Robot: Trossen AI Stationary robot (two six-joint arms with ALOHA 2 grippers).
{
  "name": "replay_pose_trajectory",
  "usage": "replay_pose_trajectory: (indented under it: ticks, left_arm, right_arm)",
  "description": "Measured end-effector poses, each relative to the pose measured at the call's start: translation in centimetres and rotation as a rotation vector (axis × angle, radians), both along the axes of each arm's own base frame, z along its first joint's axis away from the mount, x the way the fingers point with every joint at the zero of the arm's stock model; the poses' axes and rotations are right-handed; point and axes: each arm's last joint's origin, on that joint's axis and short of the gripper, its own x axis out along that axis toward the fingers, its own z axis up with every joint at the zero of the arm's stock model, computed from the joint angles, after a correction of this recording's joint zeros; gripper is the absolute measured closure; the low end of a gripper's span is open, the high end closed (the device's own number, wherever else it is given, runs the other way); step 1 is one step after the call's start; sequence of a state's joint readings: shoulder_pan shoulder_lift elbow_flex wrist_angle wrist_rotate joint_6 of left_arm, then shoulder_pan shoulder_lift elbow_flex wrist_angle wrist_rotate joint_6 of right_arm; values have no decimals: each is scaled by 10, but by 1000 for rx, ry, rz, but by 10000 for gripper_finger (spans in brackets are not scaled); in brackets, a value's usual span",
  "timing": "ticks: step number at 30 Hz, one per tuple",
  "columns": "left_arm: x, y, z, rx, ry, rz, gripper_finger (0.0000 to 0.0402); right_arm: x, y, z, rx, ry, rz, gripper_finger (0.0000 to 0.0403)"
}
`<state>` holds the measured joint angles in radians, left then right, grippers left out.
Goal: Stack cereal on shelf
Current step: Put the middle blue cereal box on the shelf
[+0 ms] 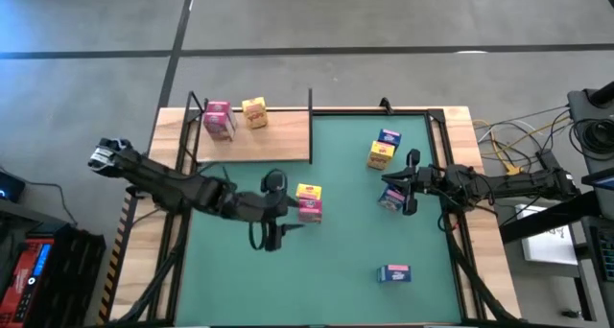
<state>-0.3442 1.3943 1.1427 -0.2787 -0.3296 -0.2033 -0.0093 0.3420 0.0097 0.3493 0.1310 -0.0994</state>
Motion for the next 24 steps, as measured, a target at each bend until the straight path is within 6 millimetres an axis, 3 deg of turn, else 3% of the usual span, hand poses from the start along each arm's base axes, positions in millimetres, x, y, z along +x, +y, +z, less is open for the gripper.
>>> replay_pose_trajectory:
  ticks: [9, 24]
  left_arm:
    - [1, -35, -19, 18, -11, 145, 180]
    - [31, -64, -72, -94, 7, 247, 180]
  right_arm:
    - [0, 0, 5, 414, -105, -1, 380]
    - [0, 0, 8, 517, -138, 6, 380]
